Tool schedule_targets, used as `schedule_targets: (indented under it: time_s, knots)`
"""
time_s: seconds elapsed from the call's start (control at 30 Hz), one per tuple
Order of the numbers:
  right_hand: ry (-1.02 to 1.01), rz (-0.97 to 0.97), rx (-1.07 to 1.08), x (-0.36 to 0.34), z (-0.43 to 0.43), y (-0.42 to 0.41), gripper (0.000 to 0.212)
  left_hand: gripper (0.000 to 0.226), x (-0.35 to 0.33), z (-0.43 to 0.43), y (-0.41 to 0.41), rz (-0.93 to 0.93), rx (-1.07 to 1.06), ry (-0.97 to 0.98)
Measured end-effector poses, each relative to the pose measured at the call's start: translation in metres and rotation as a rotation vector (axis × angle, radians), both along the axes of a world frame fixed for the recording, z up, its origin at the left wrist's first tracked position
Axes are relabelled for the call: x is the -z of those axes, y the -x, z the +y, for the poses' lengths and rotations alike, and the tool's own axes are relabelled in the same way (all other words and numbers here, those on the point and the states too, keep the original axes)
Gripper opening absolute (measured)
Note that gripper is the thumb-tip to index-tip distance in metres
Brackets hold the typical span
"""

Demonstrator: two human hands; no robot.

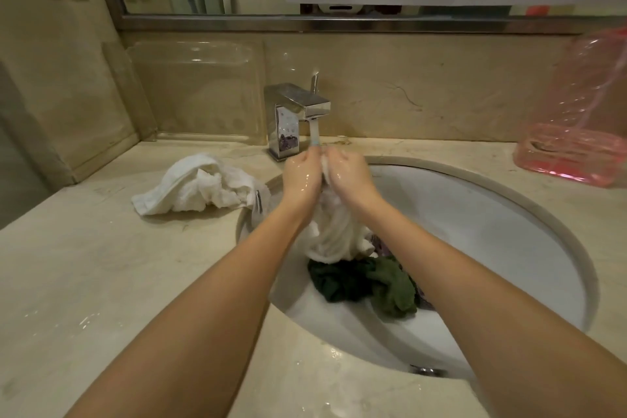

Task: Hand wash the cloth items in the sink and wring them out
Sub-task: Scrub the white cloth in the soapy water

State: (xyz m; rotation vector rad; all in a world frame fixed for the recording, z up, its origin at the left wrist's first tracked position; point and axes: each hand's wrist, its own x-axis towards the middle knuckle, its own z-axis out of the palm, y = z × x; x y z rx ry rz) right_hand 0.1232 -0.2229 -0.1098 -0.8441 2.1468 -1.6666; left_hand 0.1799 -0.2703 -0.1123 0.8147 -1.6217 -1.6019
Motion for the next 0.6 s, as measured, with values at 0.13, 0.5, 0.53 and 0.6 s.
schedule_targets:
  time_s: [0.13, 0.5, 0.53, 0.6]
  knots:
    - [-0.03, -0.145, 0.121, -0.002, -0.002, 0.009, 0.033, 0.042, -0.003, 0.011, 0.006, -0.088, 0.069, 0.237]
    - [-0.014, -0.041, 0.188, -0.005, 0.01, 0.016, 0.041, 0.036, -0.002, 0.016, 0.009, -0.074, 0.117, 0.104]
    - [-0.016, -0.035, 0.191, -0.003, 0.011, 0.014, 0.041, 0.033, -0.001, 0.014, 0.01, -0.085, 0.098, 0.097]
    - [0.011, 0.025, 0.118, -0.002, 0.007, 0.0, 0.041, 0.029, 0.0, 0.0, 0.008, -0.073, 0.014, 0.032]
